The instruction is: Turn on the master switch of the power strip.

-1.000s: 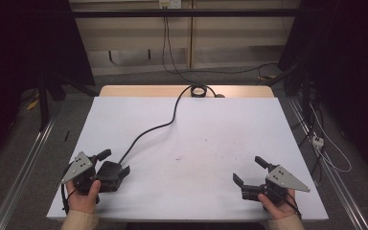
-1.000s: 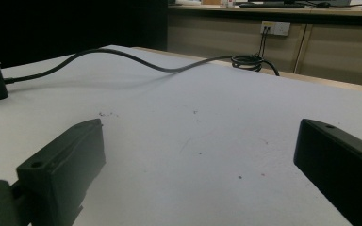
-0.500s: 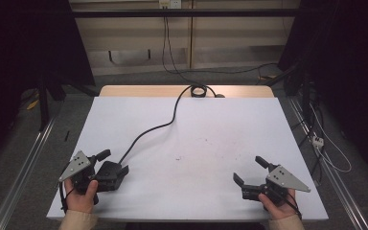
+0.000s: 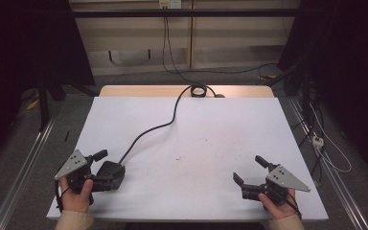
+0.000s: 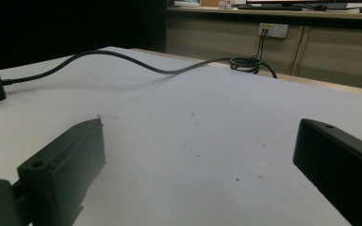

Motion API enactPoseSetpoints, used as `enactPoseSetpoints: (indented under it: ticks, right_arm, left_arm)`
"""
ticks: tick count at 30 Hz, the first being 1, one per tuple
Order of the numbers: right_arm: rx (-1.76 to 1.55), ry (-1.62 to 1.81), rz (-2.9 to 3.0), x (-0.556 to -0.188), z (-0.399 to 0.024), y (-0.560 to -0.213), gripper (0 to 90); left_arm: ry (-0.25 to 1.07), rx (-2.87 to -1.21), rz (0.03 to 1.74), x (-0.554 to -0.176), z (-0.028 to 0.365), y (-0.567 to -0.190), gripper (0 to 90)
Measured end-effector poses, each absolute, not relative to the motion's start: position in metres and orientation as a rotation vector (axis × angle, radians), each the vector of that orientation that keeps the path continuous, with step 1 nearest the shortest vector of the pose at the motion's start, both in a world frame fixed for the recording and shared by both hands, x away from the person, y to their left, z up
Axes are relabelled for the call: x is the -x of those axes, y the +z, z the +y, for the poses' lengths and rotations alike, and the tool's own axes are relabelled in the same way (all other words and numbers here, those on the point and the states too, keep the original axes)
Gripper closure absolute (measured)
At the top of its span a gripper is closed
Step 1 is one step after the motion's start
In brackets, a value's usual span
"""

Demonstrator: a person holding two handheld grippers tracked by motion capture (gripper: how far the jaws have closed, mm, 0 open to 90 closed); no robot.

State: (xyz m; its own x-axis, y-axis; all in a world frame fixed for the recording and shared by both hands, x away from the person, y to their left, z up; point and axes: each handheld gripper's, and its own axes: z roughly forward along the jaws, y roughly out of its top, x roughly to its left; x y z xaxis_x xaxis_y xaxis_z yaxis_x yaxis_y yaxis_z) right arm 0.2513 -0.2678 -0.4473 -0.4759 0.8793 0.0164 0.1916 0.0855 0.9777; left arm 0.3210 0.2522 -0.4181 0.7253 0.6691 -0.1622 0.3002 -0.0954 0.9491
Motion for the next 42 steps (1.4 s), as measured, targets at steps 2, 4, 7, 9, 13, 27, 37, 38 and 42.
enactPoseSetpoints:
  ticks: [2,4,7,9,13,27,37,38,42]
  right_arm:
    - [-1.06,1.43,1.751,-0.251,-0.268,-0.447,2.4]
    - [-1.06,1.428,1.751,-0.252,-0.268,-0.447,2.5]
    - [-1.06,1.43,1.751,-0.252,-0.268,-0.447,2.5]
    - [-1.061,1.43,1.753,-0.252,-0.268,-0.447,2.5]
    - [-1.061,1.431,1.753,-0.252,-0.268,-0.448,2.5]
    - [-1.06,1.428,1.752,-0.252,-0.268,-0.447,2.6]
    - [-1.061,1.429,1.75,-0.252,-0.269,-0.447,2.6]
    - [-1.06,1.429,1.75,-0.252,-0.269,-0.447,2.6]
    - [-1.059,1.428,1.752,-0.252,-0.269,-0.448,2.6]
  left_arm:
    - [0.377,-1.696,0.776,-0.321,0.254,-0.417,4.3]
    - [0.356,-1.698,0.758,-0.321,0.257,-0.417,4.0]
    - [0.334,-1.725,0.763,-0.321,0.259,-0.418,4.8]
    - [0.334,-1.731,0.763,-0.322,0.259,-0.418,6.0]
    - [0.327,-1.732,0.752,-0.321,0.262,-0.417,11.8]
    - [0.317,-1.777,0.728,-0.321,0.271,-0.413,33.8]
    - [0.29,-1.79,0.728,-0.324,0.281,-0.414,48.5]
    - [0.282,-1.79,0.731,-0.324,0.283,-0.414,49.7]
    - [0.286,-1.79,0.723,-0.324,0.286,-0.414,54.9]
